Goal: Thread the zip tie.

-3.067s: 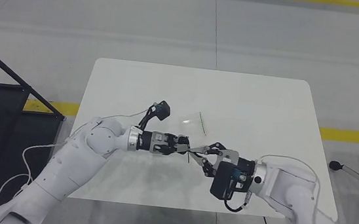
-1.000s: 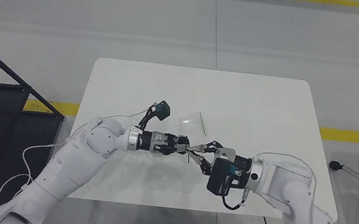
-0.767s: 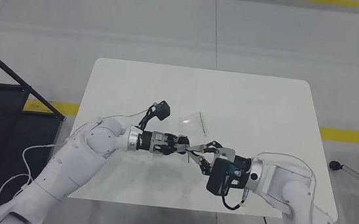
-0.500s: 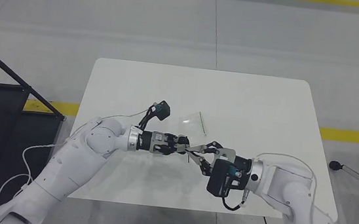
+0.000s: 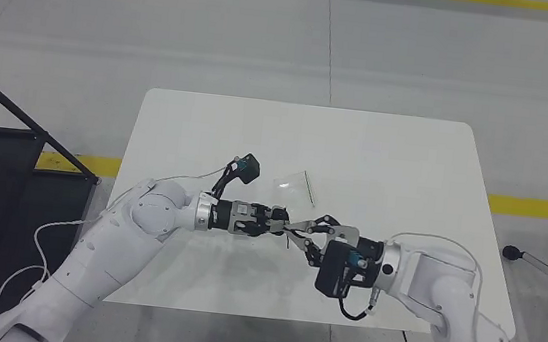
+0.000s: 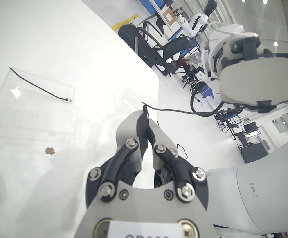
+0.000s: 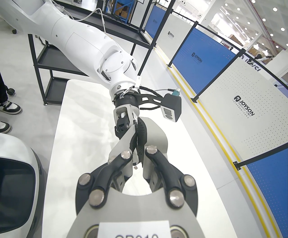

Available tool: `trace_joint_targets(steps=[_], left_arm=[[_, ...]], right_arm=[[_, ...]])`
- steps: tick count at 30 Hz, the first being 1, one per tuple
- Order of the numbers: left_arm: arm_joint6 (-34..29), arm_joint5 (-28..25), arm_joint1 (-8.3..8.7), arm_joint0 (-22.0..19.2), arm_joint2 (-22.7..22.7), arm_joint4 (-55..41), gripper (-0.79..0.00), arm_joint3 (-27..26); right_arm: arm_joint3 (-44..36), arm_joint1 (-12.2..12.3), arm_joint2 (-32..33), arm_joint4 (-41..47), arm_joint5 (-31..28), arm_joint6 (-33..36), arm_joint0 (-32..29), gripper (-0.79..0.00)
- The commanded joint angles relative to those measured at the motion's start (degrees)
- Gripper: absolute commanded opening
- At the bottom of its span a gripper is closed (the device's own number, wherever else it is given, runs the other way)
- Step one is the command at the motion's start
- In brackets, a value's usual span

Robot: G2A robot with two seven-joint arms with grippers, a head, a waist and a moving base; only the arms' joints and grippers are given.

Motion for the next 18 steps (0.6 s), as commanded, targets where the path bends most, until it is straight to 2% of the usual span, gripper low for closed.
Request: trace_joint_targets(steps=[1,11,18], left_arm=[[0.00,0.00,0.00,0.00,0.00,0.00,-0.785,0.00],[0.00,0.00,0.00,0.00,0.00,0.00,-0.785,0.00],[0.00,0.00,0.00,0.00,0.00,0.00,-0.785,0.00]], right_arm=[[0.05,0.00,-0.03,0.08,-0.15,0.11,0.05,-0.785],[-0.58,0.12,0.69,0.80,-1.54,0.54,0.39,-0.785],[-0.72,0.61,2.12,5.04,-9.67,4.06,2.76,-0.785]])
